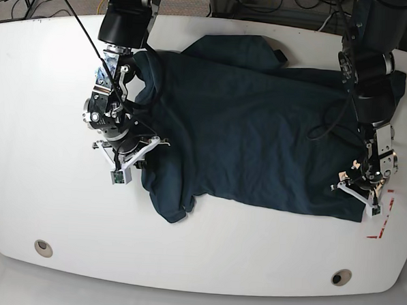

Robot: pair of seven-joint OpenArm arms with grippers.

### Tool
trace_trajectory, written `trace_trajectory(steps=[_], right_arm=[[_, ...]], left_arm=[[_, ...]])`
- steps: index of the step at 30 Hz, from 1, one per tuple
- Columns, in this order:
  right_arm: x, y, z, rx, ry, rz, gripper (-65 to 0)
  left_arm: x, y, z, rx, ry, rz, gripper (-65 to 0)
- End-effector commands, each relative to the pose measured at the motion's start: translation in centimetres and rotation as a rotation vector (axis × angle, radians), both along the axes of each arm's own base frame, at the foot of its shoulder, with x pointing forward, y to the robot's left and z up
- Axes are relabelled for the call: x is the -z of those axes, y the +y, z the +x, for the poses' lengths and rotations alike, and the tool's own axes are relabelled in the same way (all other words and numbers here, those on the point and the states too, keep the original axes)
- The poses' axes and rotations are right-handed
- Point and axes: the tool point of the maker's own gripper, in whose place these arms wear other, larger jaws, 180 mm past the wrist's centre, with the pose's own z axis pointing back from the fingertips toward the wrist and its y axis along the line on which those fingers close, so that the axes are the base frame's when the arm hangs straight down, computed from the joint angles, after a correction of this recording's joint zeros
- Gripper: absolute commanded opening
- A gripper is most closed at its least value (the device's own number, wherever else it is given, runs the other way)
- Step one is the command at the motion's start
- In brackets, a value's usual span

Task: Fold the T-shirt properly

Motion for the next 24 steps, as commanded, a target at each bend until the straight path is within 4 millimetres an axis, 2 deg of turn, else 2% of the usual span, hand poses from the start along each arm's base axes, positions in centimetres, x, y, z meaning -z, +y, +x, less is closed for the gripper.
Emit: trace_trajectory(steps=[1,8,11,15,24], right_arm=[[-1.99,-0.08,1.33,0.004,-0.070,0.005,-64.7],[-1.99,-0.08,1.33,0.004,-0.070,0.005,-64.7],[-1.99,-0.08,1.33,0.004,-0.070,0.005,-64.7],[-1.99,-0.08,1.33,0.004,-0.070,0.005,-64.7],[-1.99,-0.08,1.33,0.004,-0.070,0.005,-64.7]], left_arm=[[-2.82,0.80,1.83,-0.006,-0.078,0.020,-42.1],[-2.89,0.80,1.89,-0.006,-0.080,0.020,-60.0],[-2.89,0.80,1.89,-0.006,-0.080,0.020,-63.1],[-2.89,0.79,1.89,-0.007,-0.080,0.019,-58.5],[-3.03,1.01,1.89,-0.013,-0.084,0.014,-35.8]])
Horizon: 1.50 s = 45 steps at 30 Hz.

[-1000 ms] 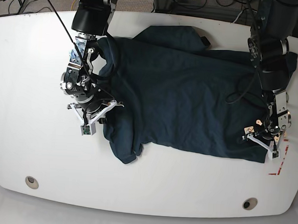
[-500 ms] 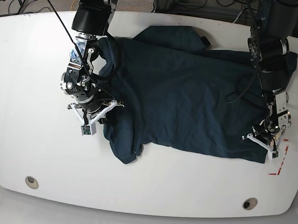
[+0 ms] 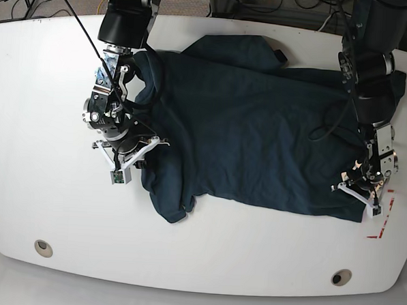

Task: Fold the T-shirt properly

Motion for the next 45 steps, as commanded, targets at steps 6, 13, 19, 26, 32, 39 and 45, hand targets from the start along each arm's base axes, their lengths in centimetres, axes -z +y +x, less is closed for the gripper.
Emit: trace_trajectory(steps=[6,13,19,26,32,39,45], right_arm=[[-2.0,0.0,1.3,0.003,-0.070,0.006,-64.7],[-2.0,0.0,1.3,0.003,-0.070,0.008,-64.7],[-1.9,0.0,1.3,0.003,-0.068,0.008,-64.7],[-1.9,0.0,1.3,0.003,-0.067,0.008,-64.7],[-1.9,0.0,1.3,0.003,-0.067,0.008,-64.7],[-1.9,0.0,1.3,0.003,-0.067,0.008,-64.7],[-1.9,0.0,1.3,0.003,-0.067,0.008,-64.7]], left_arm=[[-3.7,1.8,1.9,-0.048,-0.125,-0.057,-24.0],[-4.9,3.0,2.0,-0.095,-0.183,-0.141,-18.1],[-5.6,3.0,2.5,-0.093,-0.200,-0.141,-17.8],[-5.7,3.0,2.6,-0.094,-0.201,-0.144,-17.8],[-5.5,2.8,2.6,-0.091,-0.196,-0.141,-17.8],[-4.8,1.7,2.8,-0.043,-0.158,-0.082,-17.8],[-4.7,1.3,2.9,-0.034,-0.153,-0.081,-17.8]])
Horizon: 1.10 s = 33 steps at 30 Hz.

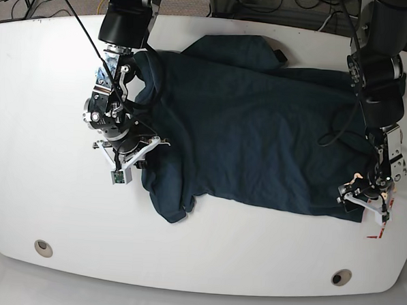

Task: Fold the T-shirt properly
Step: 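Hold the sleeve with the right gripper and adjust the left grip on the hem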

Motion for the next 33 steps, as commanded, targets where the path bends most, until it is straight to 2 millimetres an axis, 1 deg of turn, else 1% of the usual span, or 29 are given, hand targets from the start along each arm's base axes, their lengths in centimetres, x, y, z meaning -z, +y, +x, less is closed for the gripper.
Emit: trace_trajectory(steps=[1,10,16,18,21,23,29,31,33], right_arm=[[-1.9,-0.1,1.3,0.003,-0.066,0.005,-64.7],[-1.8,-0.1,1.2,0.003,-0.065,0.005,-64.7],[-1.8,-0.1,1.2,0.002,-0.063,0.005,-64.7],[-1.8,-0.1,1.2,0.002,-0.063,0.005,-64.7],[-1.8,-0.1,1.2,0.002,-0.063,0.005,-64.7],[-1.8,-0.1,1.2,0.002,-0.063,0.005,-64.7],[-1.8,-0.1,1.2,0.002,-0.063,0.005,-64.7],[-1.8,-0.1,1.2,0.002,-0.063,0.005,-64.7],[-1.8,-0.1,1.2,0.002,-0.063,0.005,-64.7]], left_arm=[[-2.7,1.3,1.4,-0.012,-0.068,0.026,-17.8],[-2.3,0.4,1.5,0.027,-0.049,0.057,-17.6],[-2.2,0.5,1.5,0.027,-0.059,0.067,-17.6],[-1.5,0.5,1.3,0.023,-0.047,0.063,-17.8],[0.1,0.6,0.6,0.012,-0.012,0.045,-17.9],[0.8,1.3,0.1,0.000,0.002,0.047,-17.9],[1.1,1.5,-0.1,-0.006,-0.003,0.048,-18.1],[0.9,1.5,0.0,-0.006,-0.007,0.050,-19.6],[0.9,1.4,0.0,-0.005,-0.008,0.048,-23.7]])
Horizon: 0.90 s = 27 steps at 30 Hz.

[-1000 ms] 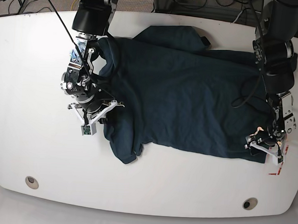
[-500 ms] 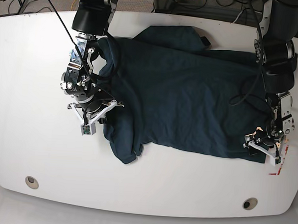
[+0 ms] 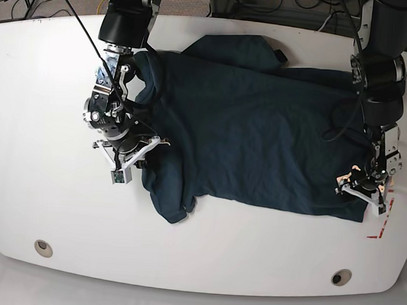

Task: Fold the T-shirt properly
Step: 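Hold the sleeve with the right gripper and adjust the left grip on the hem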

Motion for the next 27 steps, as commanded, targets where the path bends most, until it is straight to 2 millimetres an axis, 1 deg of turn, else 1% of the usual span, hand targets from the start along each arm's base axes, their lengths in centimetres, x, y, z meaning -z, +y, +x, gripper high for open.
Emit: trace_trajectory(steps=[1,5,8,9,16,17,19,20,21,22,25,26,27], right_arm=[[-1.8,-0.1,1.3,0.002,-0.063,0.005,-64.7],[-1.8,-0.1,1.3,0.002,-0.063,0.005,-64.7],[-1.8,-0.1,1.3,0.002,-0.063,0.005,-64.7],[-1.8,-0.1,1.3,0.002,-0.063,0.005,-64.7],[-1.8,-0.1,1.3,0.002,-0.063,0.005,-64.7],[-1.8,-0.1,1.3,0.002,-0.062,0.005,-64.7],[-1.8,-0.1,1.3,0.002,-0.062,0.005,-64.7],[-1.8,-0.1,1.3,0.002,-0.062,0.005,-64.7],[-1.8,-0.1,1.3,0.002,-0.062,0.005,-64.7],[-1.8,-0.1,1.3,0.002,-0.062,0.005,-64.7],[-1.8,-0.1,1.3,0.002,-0.062,0.005,-64.7],[-1.8,-0.1,1.3,0.002,-0.062,0.005,-64.7],[-1.8,-0.1,1.3,0.002,-0.062,0.005,-64.7]], left_arm=[[-1.7,0.7,1.0,-0.005,-0.031,0.011,-26.4],[-1.8,0.7,1.1,-0.005,-0.035,0.009,-36.5],[-2.2,0.7,1.3,-0.004,-0.044,0.012,-41.3],[-2.3,0.7,1.4,-0.003,-0.048,0.014,-41.8],[-5.3,0.7,2.4,0.024,-0.095,0.048,-43.3],[-5.5,0.7,2.3,0.027,-0.096,0.053,-45.7],[-5.4,0.6,2.0,0.033,-0.093,0.060,-53.3],[-5.6,0.6,2.0,0.034,-0.098,0.064,-57.8],[-5.6,0.6,1.9,0.036,-0.099,0.067,-63.6],[-5.7,0.6,2.0,0.038,-0.100,0.070,-65.0],[-5.5,0.7,1.8,0.037,-0.095,0.069,-64.6],[-5.5,0.7,1.8,0.037,-0.095,0.069,-63.2],[-5.5,0.7,1.8,0.037,-0.095,0.069,-63.6]])
